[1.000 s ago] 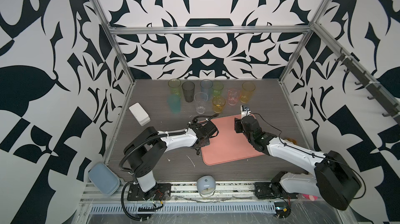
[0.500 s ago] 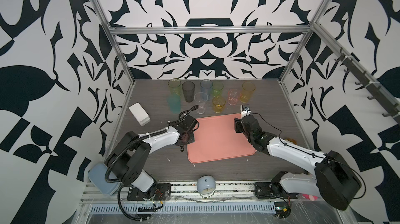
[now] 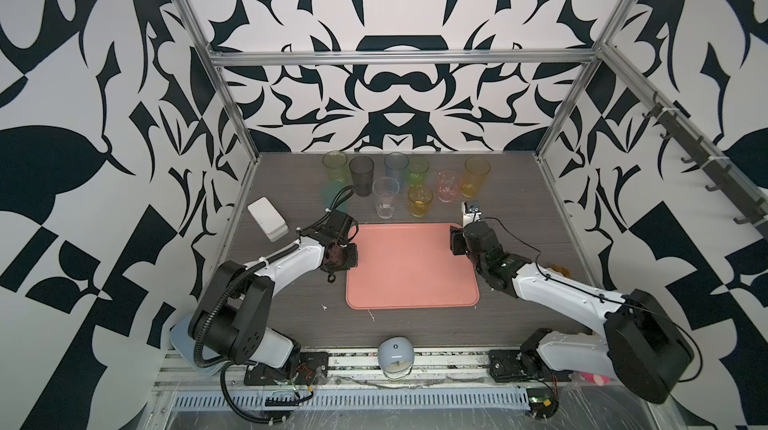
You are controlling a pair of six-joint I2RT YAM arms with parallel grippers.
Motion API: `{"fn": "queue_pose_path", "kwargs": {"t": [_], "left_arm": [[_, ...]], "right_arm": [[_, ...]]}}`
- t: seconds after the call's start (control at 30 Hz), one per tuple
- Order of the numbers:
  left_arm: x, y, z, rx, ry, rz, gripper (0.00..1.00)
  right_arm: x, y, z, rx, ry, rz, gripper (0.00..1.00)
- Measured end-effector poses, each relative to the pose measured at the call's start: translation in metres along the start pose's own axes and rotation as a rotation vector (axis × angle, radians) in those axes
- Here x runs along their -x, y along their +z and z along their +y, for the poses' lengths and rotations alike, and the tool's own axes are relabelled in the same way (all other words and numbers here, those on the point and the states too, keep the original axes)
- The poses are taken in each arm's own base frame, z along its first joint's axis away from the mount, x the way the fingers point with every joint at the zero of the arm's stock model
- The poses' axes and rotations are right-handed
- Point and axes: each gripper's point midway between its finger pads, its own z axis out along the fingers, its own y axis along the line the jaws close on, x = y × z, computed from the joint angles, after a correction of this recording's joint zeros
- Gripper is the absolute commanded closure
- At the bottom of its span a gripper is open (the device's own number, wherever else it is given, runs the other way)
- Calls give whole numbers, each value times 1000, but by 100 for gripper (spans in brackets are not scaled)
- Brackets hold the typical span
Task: Place the glasses into the tray
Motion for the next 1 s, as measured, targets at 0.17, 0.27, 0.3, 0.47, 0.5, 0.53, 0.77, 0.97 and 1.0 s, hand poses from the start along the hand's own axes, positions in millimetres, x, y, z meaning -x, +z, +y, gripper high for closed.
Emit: {"fn": "queue_pose_path", "kwargs": {"t": [0.17,0.27,0.3,0.47,0.5,0.53,0.77,0.97,1.0], "left_arm": [[3,5,-3,5,41,33,100],[4,8,2,28,32,42,98],[3,8,5,36,28,47,98],[0,8,16,86,5,58,98],[-1,7,17,93,1,58,98],[-1,7,18,99,-1,58,98],[-4,7,22,122,-29,69,92],[-6,5,26,144,-59,72,74],[-5,4,27,146,-59,69,71]], "right_arm": [[0,0,0,1,-2,0,39],[0,0,0,1,-2,1,39],[0,0,0,1,-2,1,39],[0,0,0,1,-2,1,39],[0,0,0,1,-2,1,39],[0,0,0,1,-2,0,39],[0,0,0,0,-2,0,39],[0,0,0,0,-1,0,39],[0,0,0,0,-2,0,39]]}}
